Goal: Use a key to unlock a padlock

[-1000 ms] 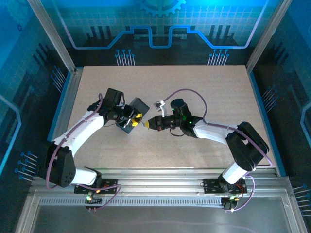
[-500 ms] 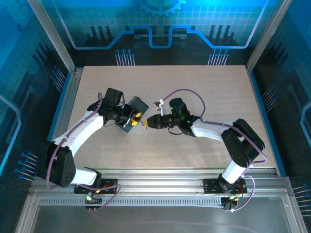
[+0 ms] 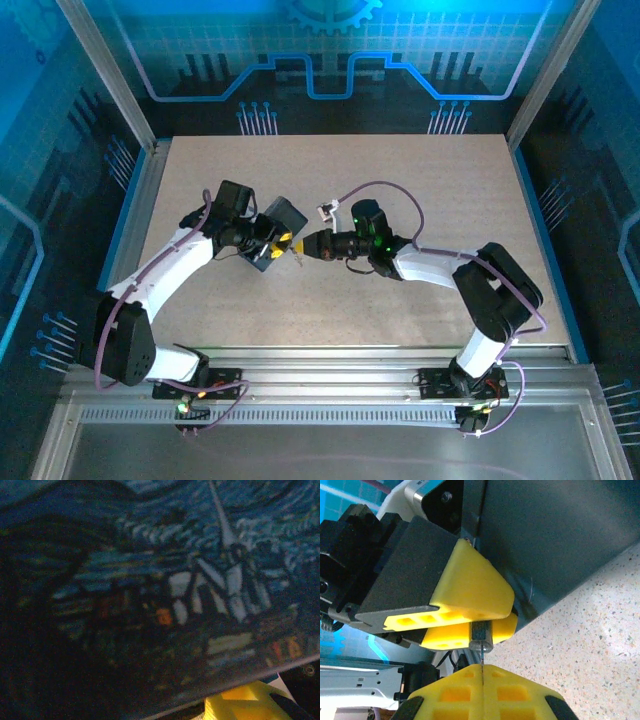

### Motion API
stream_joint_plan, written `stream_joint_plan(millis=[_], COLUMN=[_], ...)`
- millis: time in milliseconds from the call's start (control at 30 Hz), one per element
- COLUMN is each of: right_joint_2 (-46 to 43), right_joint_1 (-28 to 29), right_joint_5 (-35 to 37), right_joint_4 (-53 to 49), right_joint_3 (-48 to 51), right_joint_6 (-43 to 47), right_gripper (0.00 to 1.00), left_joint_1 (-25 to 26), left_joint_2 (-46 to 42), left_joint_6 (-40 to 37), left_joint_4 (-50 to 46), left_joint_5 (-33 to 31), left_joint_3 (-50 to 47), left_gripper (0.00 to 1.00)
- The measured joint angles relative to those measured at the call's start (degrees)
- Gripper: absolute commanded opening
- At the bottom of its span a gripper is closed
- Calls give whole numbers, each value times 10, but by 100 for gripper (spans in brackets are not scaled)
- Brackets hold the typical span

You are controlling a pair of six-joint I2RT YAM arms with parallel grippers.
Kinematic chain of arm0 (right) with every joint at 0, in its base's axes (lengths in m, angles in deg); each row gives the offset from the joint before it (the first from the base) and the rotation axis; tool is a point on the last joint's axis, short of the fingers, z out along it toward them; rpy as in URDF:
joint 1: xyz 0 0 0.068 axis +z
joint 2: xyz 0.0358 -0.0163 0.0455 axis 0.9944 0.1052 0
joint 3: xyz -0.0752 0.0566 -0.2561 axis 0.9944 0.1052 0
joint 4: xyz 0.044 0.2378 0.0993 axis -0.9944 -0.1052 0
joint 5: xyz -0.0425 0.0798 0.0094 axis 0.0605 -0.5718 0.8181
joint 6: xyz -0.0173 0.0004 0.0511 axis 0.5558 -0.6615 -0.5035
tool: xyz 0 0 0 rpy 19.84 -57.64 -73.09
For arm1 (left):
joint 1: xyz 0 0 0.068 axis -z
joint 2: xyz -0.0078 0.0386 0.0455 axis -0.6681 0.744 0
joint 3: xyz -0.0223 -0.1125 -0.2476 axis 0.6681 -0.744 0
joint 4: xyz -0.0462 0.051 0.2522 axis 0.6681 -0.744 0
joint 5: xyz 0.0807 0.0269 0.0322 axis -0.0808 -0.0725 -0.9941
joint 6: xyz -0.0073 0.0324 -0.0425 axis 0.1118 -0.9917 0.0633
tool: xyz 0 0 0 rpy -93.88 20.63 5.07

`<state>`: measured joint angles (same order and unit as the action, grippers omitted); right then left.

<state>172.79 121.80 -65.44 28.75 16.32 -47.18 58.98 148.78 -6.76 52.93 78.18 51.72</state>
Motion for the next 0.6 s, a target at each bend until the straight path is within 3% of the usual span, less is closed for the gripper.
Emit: stream_joint_plan(millis=[433, 600], right_joint_2=[40, 42], right_joint_1=[4, 6], right_joint_5=[3, 5], right_joint_4=[42, 29], right_joint_3=[-21, -29], right_joint_6=[-29, -20], right_gripper=[0, 23], left_joint_1=[0, -2], left_joint_2=[0, -2], left_joint_6=[15, 30], left_joint_4=[3, 3], left_joint_5=[-23, -25], left_joint_3=[0, -2], left_gripper=[0, 0])
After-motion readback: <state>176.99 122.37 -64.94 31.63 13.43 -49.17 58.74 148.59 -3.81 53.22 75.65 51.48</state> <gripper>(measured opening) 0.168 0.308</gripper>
